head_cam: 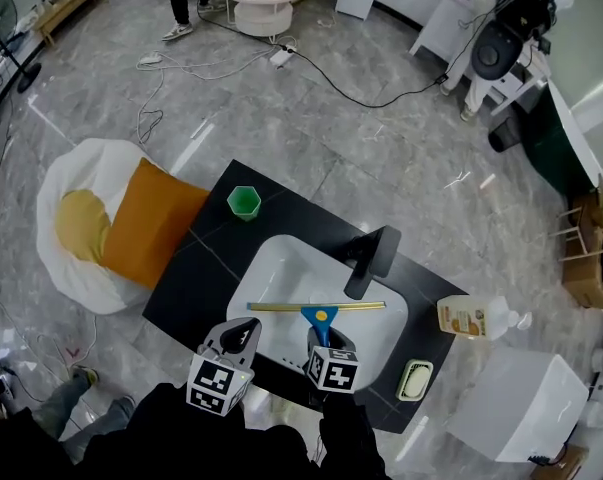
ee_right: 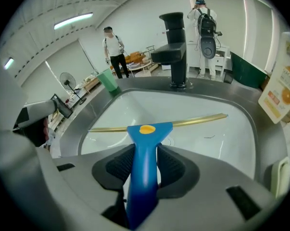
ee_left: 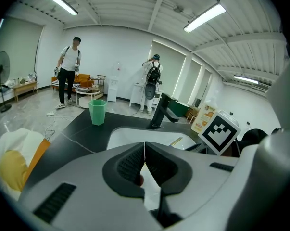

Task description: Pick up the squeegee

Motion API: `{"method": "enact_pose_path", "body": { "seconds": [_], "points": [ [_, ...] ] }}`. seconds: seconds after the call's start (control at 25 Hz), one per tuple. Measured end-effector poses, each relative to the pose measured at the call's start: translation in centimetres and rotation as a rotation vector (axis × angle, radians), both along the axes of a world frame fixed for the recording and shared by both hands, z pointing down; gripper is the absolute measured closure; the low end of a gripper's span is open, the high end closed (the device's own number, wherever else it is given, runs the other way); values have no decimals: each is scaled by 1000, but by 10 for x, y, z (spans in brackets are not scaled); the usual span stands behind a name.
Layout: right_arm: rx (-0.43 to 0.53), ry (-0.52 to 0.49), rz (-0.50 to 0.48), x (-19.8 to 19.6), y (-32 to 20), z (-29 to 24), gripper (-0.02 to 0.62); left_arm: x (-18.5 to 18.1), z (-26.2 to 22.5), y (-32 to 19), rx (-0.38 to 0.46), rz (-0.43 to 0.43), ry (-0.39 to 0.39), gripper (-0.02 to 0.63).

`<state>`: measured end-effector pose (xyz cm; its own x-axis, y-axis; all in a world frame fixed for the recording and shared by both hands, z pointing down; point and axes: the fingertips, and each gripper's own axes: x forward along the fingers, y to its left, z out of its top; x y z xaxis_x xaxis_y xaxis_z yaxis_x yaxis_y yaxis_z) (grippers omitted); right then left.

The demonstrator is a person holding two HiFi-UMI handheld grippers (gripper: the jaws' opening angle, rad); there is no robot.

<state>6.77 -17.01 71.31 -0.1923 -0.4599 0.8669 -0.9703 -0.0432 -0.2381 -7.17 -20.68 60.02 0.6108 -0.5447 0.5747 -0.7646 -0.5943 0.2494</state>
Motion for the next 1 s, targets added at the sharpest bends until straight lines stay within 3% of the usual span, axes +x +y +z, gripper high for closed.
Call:
{"method": "enact_pose_path", "body": {
  "seconds": [0.44, 1.0],
  "points": [
    [141, 20, -26, 6, 27, -65, 437, 3, -48, 42, 95, -32, 14, 581],
    [350, 42, -23, 33, 99, -163, 437, 11, -125, 119, 257, -71, 36, 581]
  ]
}}
